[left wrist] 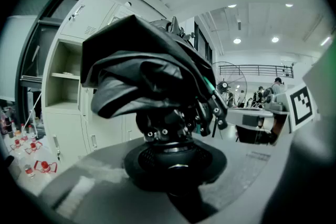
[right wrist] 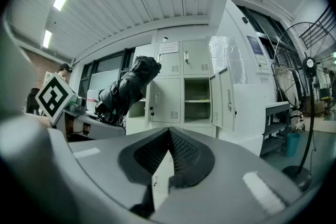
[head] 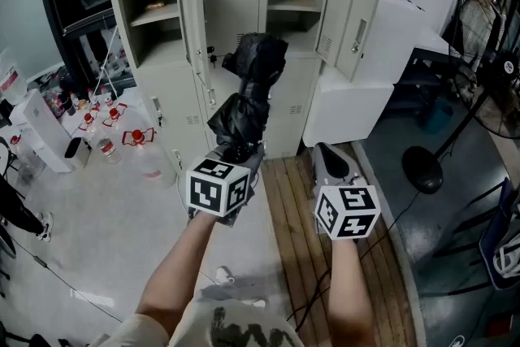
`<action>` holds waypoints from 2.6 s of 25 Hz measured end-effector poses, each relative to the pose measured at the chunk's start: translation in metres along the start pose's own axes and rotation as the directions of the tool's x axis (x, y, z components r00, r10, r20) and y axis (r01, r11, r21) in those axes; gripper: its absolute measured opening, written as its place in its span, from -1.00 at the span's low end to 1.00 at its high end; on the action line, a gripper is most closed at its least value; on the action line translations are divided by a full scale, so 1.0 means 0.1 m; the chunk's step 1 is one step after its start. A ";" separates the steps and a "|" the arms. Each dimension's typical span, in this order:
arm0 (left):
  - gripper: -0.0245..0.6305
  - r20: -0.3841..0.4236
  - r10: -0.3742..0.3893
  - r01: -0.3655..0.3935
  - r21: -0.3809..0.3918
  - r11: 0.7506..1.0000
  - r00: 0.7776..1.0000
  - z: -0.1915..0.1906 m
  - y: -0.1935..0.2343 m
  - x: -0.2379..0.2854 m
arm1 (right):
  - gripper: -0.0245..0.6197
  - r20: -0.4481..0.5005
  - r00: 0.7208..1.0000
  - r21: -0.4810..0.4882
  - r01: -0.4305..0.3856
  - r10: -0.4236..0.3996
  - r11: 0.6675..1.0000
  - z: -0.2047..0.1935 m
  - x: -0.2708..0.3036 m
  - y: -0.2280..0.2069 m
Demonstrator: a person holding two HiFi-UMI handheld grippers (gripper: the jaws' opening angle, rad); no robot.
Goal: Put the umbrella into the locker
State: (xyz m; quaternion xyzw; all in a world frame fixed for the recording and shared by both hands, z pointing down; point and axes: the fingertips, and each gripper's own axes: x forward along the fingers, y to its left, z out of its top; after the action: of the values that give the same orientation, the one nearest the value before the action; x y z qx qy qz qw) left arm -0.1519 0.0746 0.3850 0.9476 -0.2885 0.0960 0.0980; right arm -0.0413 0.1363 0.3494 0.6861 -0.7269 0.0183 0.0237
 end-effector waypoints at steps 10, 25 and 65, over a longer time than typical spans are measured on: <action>-0.72 -0.010 0.008 -0.008 -0.003 1.000 1.000 0.01 0.03 0.12 | -0.93 -0.005 1.000 0.000 -0.006 0.006 1.000 -0.02 0.09 -0.06; -0.72 -0.045 -0.038 0.039 0.013 0.999 0.998 0.17 0.46 1.14 | -0.93 -0.034 0.999 -0.014 0.039 -0.039 0.999 -0.06 0.96 -0.65; -0.72 -0.181 -0.106 0.112 0.024 0.993 0.978 0.58 1.51 3.07 | -0.93 -0.070 0.996 -0.025 0.061 -0.063 0.998 0.25 2.99 -1.57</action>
State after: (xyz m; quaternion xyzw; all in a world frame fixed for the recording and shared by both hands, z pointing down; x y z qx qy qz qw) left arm 0.0204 -0.2242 0.4225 0.9510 -0.2242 0.1806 0.1124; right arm 0.0984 -0.1724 0.3416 0.7069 -0.7042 0.0333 0.0579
